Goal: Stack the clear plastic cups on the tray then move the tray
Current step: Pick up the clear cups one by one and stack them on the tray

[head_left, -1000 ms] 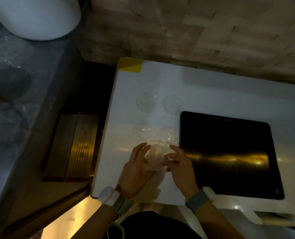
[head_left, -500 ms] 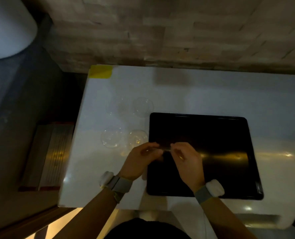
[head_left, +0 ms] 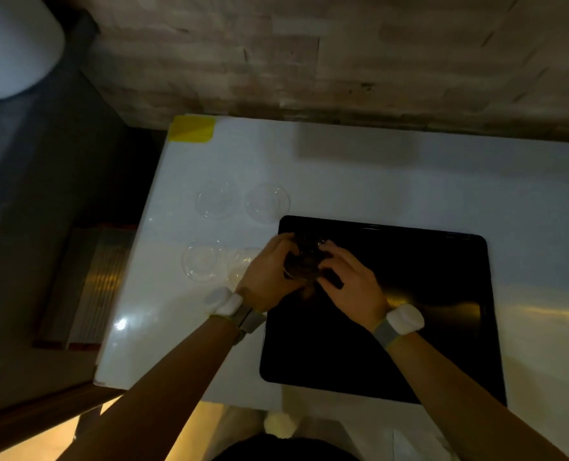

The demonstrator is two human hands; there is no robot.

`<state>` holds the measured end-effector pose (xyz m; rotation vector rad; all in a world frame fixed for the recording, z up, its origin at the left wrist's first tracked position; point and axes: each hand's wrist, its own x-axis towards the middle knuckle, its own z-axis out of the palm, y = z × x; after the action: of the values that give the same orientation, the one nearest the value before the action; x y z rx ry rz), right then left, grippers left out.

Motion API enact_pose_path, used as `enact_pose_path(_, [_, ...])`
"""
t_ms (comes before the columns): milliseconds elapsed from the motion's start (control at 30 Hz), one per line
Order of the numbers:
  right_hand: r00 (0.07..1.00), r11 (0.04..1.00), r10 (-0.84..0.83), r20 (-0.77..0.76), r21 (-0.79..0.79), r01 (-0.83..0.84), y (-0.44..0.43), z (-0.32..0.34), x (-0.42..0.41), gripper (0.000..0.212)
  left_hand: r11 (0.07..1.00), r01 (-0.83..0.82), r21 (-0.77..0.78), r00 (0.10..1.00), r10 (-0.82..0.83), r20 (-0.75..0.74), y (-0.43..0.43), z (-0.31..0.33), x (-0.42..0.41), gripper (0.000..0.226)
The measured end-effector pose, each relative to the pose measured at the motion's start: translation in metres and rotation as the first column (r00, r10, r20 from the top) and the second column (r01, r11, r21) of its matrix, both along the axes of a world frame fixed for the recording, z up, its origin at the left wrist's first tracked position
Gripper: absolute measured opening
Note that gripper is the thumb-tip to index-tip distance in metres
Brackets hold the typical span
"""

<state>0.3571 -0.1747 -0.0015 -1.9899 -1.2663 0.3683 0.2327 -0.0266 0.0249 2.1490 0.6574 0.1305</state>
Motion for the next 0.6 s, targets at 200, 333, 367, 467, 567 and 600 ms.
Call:
enact_pose_path(200, [0.997,0.989,0.064,-0.042,-0.133,-0.069,0.017,-0.007,0.014,0.026,0.916,-0.022,0.401,0.995,0.059,-0.081,0.010,-0.019,0.011,0.053])
enact_pose_path(333, [0.999,0.984,0.029,-0.033,-0.173,-0.034,0.024,-0.014,0.011,0.027,0.921,0.026,0.388,0.976,0.062,-0.211,0.014,-0.029,0.010,0.062])
enact_pose_path(367, [0.999,0.984,0.028,-0.025,-0.176,-0.032,0.026,-0.015,0.010,0.028,0.919,0.026,0.392,0.976,0.061,-0.209,0.015,-0.030,0.008,0.063])
enact_pose_path(467, [1.000,0.986,0.027,-0.005,-0.163,-0.028,0.027,-0.018,0.008,0.031,0.903,0.027,0.429,0.981,0.058,-0.183,0.015,-0.031,0.003,0.057])
enact_pose_path(567, [1.000,0.986,0.010,0.011,-0.165,-0.008,0.029,-0.018,0.008,0.034,0.895,0.007,0.446,0.985,0.071,-0.157,0.014,-0.029,-0.001,0.050])
enact_pose_path(600, [1.000,0.986,0.002,0.015,-0.166,0.001,0.029,-0.017,0.007,0.034,0.898,0.004,0.440,0.987,0.068,-0.148,0.012,-0.028,-0.003,0.050])
